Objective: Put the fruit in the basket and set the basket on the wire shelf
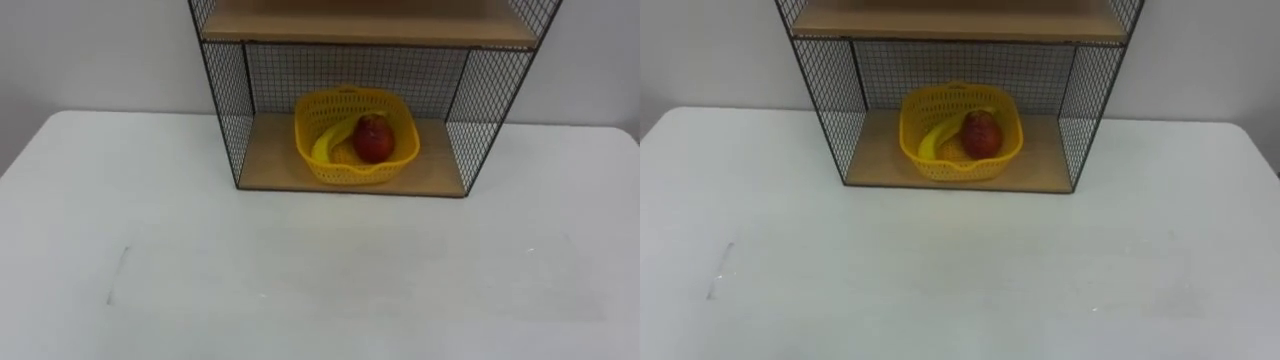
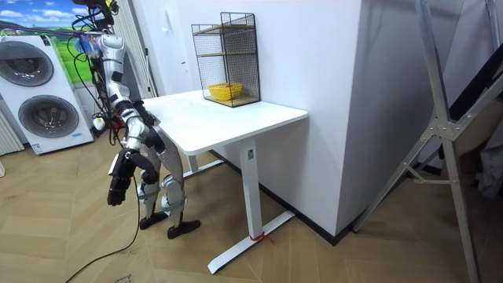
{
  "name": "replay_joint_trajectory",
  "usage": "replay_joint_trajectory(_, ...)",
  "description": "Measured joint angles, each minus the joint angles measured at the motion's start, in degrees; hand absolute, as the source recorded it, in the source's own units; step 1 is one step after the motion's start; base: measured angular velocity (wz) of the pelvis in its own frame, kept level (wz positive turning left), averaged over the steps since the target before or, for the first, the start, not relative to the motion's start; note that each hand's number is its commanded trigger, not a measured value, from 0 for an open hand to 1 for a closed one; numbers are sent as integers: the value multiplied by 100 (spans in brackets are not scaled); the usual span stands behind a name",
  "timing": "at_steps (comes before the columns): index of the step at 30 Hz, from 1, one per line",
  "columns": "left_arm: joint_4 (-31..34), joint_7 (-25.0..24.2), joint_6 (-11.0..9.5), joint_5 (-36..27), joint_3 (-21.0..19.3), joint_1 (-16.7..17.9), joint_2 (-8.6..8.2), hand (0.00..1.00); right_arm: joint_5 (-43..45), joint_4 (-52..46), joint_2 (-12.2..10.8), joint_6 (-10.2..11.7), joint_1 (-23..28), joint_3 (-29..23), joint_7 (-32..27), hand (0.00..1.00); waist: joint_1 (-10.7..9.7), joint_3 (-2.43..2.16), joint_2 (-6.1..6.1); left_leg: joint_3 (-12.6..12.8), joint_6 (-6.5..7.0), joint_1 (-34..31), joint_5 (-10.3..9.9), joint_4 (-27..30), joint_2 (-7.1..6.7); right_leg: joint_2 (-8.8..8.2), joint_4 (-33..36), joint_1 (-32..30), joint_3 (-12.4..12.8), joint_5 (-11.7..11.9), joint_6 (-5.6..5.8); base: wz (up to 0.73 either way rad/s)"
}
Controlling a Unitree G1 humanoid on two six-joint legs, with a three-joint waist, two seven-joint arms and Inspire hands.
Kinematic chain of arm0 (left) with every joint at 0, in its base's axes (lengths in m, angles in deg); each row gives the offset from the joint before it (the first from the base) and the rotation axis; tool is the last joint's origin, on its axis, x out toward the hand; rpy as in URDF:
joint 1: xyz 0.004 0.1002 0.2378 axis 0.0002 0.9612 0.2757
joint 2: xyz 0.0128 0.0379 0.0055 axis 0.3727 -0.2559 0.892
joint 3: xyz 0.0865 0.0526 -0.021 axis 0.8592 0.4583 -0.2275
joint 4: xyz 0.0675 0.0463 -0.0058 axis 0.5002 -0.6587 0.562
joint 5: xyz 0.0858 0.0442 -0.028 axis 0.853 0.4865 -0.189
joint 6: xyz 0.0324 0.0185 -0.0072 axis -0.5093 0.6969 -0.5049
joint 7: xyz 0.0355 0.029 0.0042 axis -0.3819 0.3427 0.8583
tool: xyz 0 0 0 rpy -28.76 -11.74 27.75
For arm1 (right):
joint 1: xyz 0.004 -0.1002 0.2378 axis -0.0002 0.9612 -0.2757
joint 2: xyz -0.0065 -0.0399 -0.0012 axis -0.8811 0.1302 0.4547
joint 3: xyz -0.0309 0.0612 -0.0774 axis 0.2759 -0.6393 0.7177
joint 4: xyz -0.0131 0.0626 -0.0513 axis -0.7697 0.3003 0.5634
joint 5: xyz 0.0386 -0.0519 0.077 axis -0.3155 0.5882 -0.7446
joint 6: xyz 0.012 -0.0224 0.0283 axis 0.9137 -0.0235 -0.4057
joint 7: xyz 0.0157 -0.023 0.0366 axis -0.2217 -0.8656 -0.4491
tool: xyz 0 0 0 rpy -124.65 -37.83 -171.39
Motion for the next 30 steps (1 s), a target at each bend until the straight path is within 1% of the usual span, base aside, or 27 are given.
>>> replay_joint_trajectory(1, -93, -115, 41, 179, 90, -34, -27, 0, 17, 105, -28, -4, -39, 104, 84, 0, -12, 3, 0, 11, 2, 9, -5, 0, 2, 7, -8, 8, 10, 1, -1, -11)
replay_joint_trajectory(2, -259, -326, 163, 536, 325, -128, -64, 0, 170, 353, -58, -60, -131, 376, 276, 0, -66, 8, -8, 10, 3, 13, -6, 0, -1, 4, -13, 16, 8, 5, -2, 0)
replay_joint_trajectory(3, -290, -535, 295, 957, 541, -192, -126, 0, 268, 607, -71, -138, -224, 629, 484, 0, -98, 8, -11, 9, 4, 14, -5, 0, -3, 3, -12, 26, 7, 10, 6, 0)
replay_joint_trajectory(4, -308, -647, 348, 1204, 659, -224, -145, 0, 354, 747, -75, -199, -277, 740, 591, 0, -106, 7, -13, 6, 5, 17, -5, 0, -5, 2, -6, 37, 3, 13, 9, 6)
replay_joint_trajectory(5, -394, -887, 444, 1703, 868, -322, -159, 0, 545, 975, -84, -352, -354, 907, 823, 0, -135, 8, -14, -10, 6, 35, -4, -1, -14, 0, -20, 74, -25, 19, 11, 8)
replay_joint_trajectory(6, -405, -1124, 561, 2145, 1012, -358, -184, 0, 996, 1171, -88, -540, -410, 1001, 1055, 0, -154, 10, -11, -25, 7, 101, -4, -28, -15, 7, -42, 142, -47, 18, 13, 7)
replay_joint_trajectory(7, -417, -1248, 622, 2345, 1068, -382, -189, 0, 1288, 1243, -89, -625, -425, 1064, 1175, 0, -156, 11, -9, -23, 7, 141, -4, -52, -12, 14, -60, 177, -51, 17, 14, 4)
replay_joint_trajectory(8, -430, -1460, 748, 2785, 1150, -445, -208, 0, 1937, 1351, -88, -797, -484, 1315, 1440, 0, -154, 10, -14, -35, 7, 183, -4, -82, -4, 34, -116, 227, -51, 20, 16, 0)
replay_joint_trajectory(9, -425, -1619, 866, 3179, 1260, -505, -221, 0, 2557, 1445, -71, -918, -529, 1663, 1694, 0, -127, 13, -30, -21, 8, 194, -3, -90, -2, 39, -112, 225, -49, 20, 16, 0)
replay_joint_trajectory(10, -412, -1676, 920, 3364, 1377, -515, -219, 0, 2869, 1451, -49, -999, -554, 1890, 1805, 0, -107, 16, -37, -2, 7, 198, -3, -98, -2, 45, -108, 216, -50, 20, 16, -14)
replay_joint_trajectory(11, -408, -1767, 1031, 3676, 1590, -592, -216, 0, 3499, 1446, -1, -1144, -638, 2353, 2012, 0, -57, 21, -48, 84, 7, 220, -3, -129, 6, 70, -106, 201, -3, 25, 13, -22)
replay_joint_trajectory(12, -421, -1812, 1154, 3910, 1750, -690, -212, 0, 4067, 1445, 27, -1239, -768, 2709, 2201, 0, -9, 29, -61, 133, 6, 241, -3, -148, 16, 100, -117, 196, 45, 37, 7, -24)
replay_joint_trajectory(13, -432, -1844, 1208, 3977, 1826, -706, -208, 0, 4303, 1457, 29, -1257, -809, 2817, 2293, 0, 17, 36, -68, 159, 5, 254, -4, -156, 23, 112, -123, 198, 57, 45, 1, -16)
replay_joint_trajectory(15, -434, -2024, 1319, 4126, 2007, -840, -211, 0, 4979, 1455, 29, -1355, -1031, 2937, 2635, 0, 32, 49, -77, 150, 3, 289, -4, -171, 51, 136, -242, 288, 4, 91, -7, 2)
replay_joint_trajectory(18, -482, -2150, 1379, 4412, 2087, -954, -208, 0, 5616, 1452, 23, -1366, -1161, 3119, 2976, 0, 57, 125, -95, 122, 0, 320, -6, -185, 68, 144, -331, 367, -53, 127, -10, 6)
replay_joint_trajectory(19, -499, -2158, 1392, 4503, 2089, -962, -209, 0, 5741, 1448, 26, -1371, -1169, 3174, 3021, 0, 63, 134, -99, 120, 0, 318, -6, -186, 67, 145, -331, 365, -49, 127, -10, 0)
replay_joint_trajectory(20, -538, -2168, 1456, 4689, 2100, -961, -209, 0, 5987, 1448, 25, -1446, -1201, 3280, 3120, 0, 65, 139, -102, 124, 0, 318, -6, -185, 66, 146, -332, 359, -48, 129, -11, -4)
replay_joint_trajectory(22, -607, -2171, 1538, 4928, 2180, -955, -208, 0, 6343, 1467, 22, -1534, -1193, 3476, 3252, 0, 94, 139, -100, 159, -4, 318, -8, -192, 72, 165, -323, 341, -1, 129, -11, -8)
replay_joint_trajectory(24, -606, -2169, 1691, 5072, 2412, -942, -206, 0, 6786, 1530, -21, -1636, -1217, 3757, 3342, 0, 91, 137, -104, 196, -11, 318, -13, -192, 86, 192, -328, 331, 45, 133, -15, -8)
replay_joint_trajectory(27, -607, -2183, 1800, 5242, 2580, -955, -238, 0, 6971, 1674, -57, -1746, -1280, 3917, 3469, 0, 84, 131, -107, 197, -13, 319, -14, -188, 89, 197, -330, 327, 47, 136, -20, -1)
replay_joint_trajectory(30, -605, -2248, 1863, 5325, 2605, -966, -239, 0, 6993, 1712, -59, -1778, -1293, 3979, 3553, 0, 102, 120, -123, 213, -15, 333, -13, -190, 91, 204, -317, 326, 68, 136, -21, -2)
